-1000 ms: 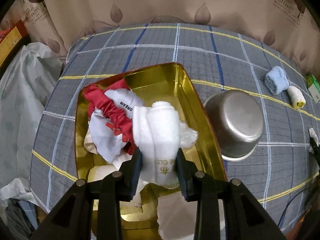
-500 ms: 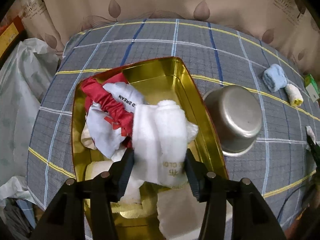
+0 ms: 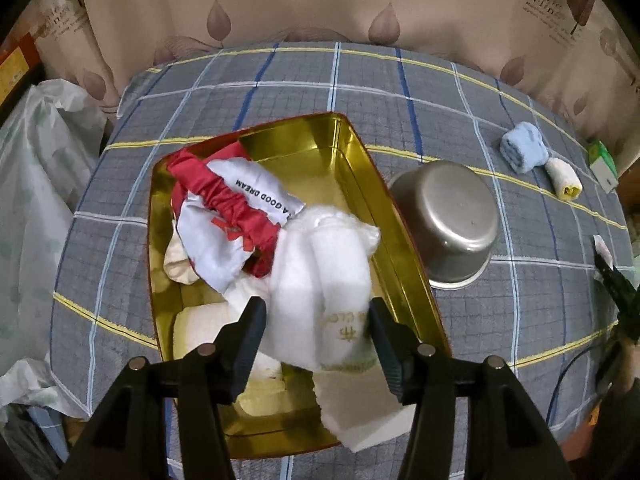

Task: Organize soft objects
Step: 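Lower the white rolled towel into the gold tray and open the left gripper, then carry the floral wipe to the gold tray and open the right gripper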

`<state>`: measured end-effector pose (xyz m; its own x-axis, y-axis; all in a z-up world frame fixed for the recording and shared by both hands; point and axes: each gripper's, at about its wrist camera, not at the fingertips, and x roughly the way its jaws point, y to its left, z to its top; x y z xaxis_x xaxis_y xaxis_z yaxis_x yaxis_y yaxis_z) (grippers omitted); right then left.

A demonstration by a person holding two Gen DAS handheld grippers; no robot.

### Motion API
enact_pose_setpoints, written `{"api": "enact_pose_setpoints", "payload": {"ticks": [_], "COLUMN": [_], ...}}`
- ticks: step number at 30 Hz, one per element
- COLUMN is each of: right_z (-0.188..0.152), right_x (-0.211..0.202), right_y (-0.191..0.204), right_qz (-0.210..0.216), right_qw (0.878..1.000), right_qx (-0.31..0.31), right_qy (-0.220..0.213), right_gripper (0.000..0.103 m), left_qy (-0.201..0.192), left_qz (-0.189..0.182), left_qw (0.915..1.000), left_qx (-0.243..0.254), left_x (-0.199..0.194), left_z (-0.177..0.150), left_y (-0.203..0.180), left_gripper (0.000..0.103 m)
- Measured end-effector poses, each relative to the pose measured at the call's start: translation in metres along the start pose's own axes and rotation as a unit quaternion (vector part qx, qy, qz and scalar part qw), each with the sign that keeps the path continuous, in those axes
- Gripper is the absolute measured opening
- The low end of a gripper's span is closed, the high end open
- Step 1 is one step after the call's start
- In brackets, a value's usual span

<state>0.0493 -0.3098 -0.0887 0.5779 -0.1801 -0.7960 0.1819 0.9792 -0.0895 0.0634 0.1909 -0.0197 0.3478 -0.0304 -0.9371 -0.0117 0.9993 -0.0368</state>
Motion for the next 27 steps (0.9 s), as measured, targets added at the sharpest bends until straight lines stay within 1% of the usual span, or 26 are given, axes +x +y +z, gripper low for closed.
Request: {"api": "enact_pose_setpoints", "payload": {"ticks": [1,4,10,12,13,14,17,21,23,25,27], "right_z": [0.000,0.000,0.000,0.000,0.000,0.000,0.000,0.000,0.000,0.000,0.000], "right_x": [0.000,0.000,-0.001,-0.001,-0.001,-0.001,-0.001,-0.001,-0.001,-0.002,-0.004], "right_y": [0.000,0.000,0.004,0.004,0.003,0.003,0.002,0.002,0.002,0.003,0.005], "right_qz": [0.000,-0.004,-0.009,-0.008,-0.007,-0.008,-0.003,0.003,0.003,0.004,0.004], "right_qw": [1.000,1.000,1.000,1.000,1.000,1.000,1.000,1.000,1.000,1.000,1.000], "right_qx": [0.000,-0.002,-0.005,-0.004,-0.003,-0.003,0.000,0.006,0.010,0.010,0.009], "right_qy": [0.000,0.000,-0.001,-0.001,0.000,-0.001,0.001,0.002,0.002,0.001,0.001], "right_gripper": [0.041,0.042,0.042,0.042,0.042,0.042,0.042,0.042,0.041,0.036,0.032], "left_qy": [0.003,-0.002,-0.020,-0.030,-0.036,-0.047,-0.067,-0.075,-0.078,-0.079,-0.079], "left_qz": [0.000,-0.016,-0.013,-0.001,0.010,0.031,0.067,0.074,0.085,0.092,0.100], "left_qw": [1.0000,0.9998,0.9995,0.9992,0.9989,0.9979,0.9943,0.9915,0.9888,0.9865,0.9838], "left_qx": [-0.002,-0.007,-0.021,-0.025,-0.028,-0.033,-0.049,-0.076,-0.094,-0.110,-0.126], "left_x": [0.001,-0.002,-0.015,-0.020,-0.023,-0.028,-0.038,-0.044,-0.044,-0.043,-0.041], "left_z": [0.000,0.000,-0.001,-0.003,-0.005,-0.008,-0.016,-0.027,-0.033,-0.037,-0.041], "left_y": [0.001,0.004,0.015,0.018,0.020,0.022,0.031,0.050,0.064,0.074,0.085], "left_gripper": [0.054,0.054,0.054,0.054,0.054,0.054,0.054,0.054,0.054,0.054,0.054]}}
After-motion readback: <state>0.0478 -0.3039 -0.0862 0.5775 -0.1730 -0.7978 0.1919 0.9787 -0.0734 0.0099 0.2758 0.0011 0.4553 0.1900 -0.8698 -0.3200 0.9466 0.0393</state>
